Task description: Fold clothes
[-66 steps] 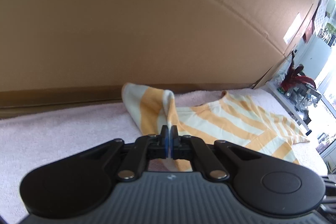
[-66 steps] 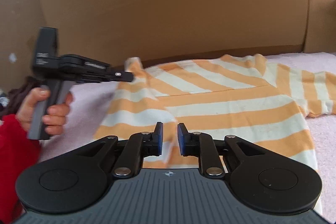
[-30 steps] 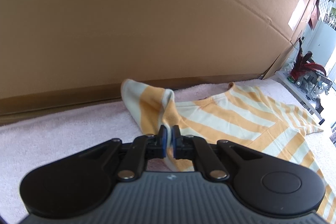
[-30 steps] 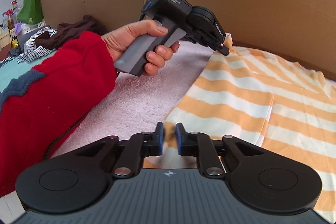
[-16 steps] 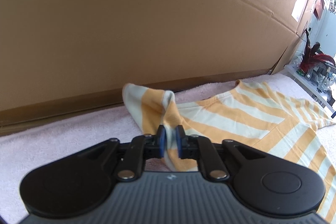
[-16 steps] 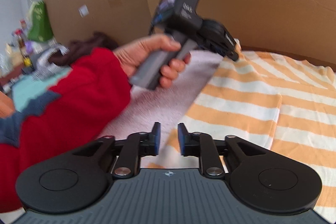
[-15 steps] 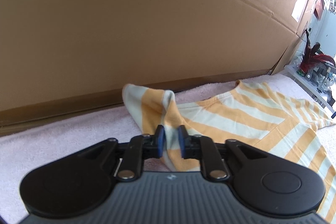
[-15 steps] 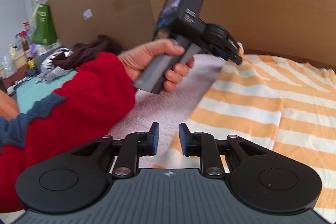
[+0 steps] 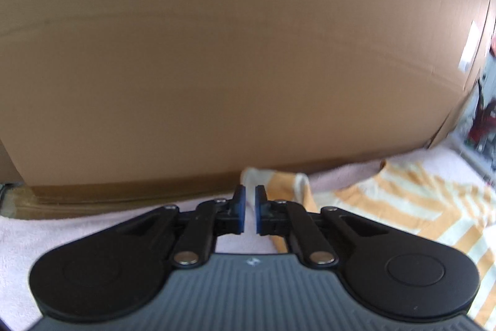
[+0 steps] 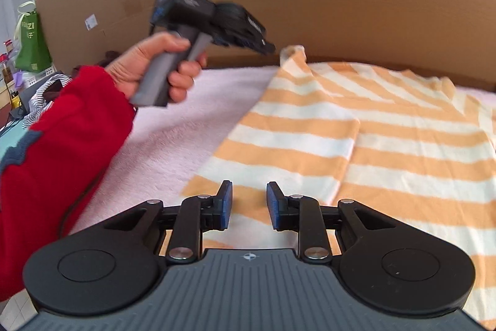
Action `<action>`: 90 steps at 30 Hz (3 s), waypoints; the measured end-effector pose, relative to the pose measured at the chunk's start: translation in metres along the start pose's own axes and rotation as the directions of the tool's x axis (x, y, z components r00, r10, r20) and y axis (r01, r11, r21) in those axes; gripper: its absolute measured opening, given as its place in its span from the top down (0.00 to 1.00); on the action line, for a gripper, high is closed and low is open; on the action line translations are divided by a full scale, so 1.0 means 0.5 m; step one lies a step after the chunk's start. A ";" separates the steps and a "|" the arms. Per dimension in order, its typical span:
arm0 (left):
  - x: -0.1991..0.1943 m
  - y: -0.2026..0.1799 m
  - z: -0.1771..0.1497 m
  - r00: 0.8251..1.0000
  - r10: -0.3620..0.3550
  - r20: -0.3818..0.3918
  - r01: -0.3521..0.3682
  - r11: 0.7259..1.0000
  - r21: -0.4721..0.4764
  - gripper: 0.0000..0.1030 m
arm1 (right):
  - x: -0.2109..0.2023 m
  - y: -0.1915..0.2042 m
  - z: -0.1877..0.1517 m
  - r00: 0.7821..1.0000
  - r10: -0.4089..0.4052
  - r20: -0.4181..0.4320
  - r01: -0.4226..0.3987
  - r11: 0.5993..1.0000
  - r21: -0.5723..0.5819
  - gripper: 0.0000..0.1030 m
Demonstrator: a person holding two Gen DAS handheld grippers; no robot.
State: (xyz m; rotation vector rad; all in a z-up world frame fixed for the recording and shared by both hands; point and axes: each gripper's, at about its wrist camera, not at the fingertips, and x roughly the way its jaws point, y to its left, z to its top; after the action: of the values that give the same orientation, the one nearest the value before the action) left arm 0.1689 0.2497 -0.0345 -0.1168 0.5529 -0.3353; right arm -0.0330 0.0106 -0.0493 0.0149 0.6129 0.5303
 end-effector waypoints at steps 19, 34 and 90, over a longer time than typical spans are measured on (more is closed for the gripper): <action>0.076 -0.061 -0.030 0.998 -0.035 -0.046 0.036 0.998 0.043 0.70 | 0.001 0.017 0.021 0.992 0.112 0.066 -0.112 0.994 -0.005 0.70; 0.065 -0.054 -0.034 0.997 -0.068 -0.027 0.069 0.997 0.033 0.45 | 0.098 -0.084 0.086 0.992 -0.127 0.010 0.125 0.986 0.114 0.81; 0.104 -0.037 -0.039 0.997 0.057 -0.048 -0.058 0.998 -0.024 0.18 | 0.196 -0.072 0.160 1.000 -0.022 -0.008 0.021 0.995 -0.096 0.73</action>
State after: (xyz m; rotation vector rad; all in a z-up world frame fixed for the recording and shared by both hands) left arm 0.1947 0.2141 -0.0729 -0.1175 0.6059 -0.2756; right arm 0.0954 0.0377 -0.0429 -0.0849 0.5949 0.5391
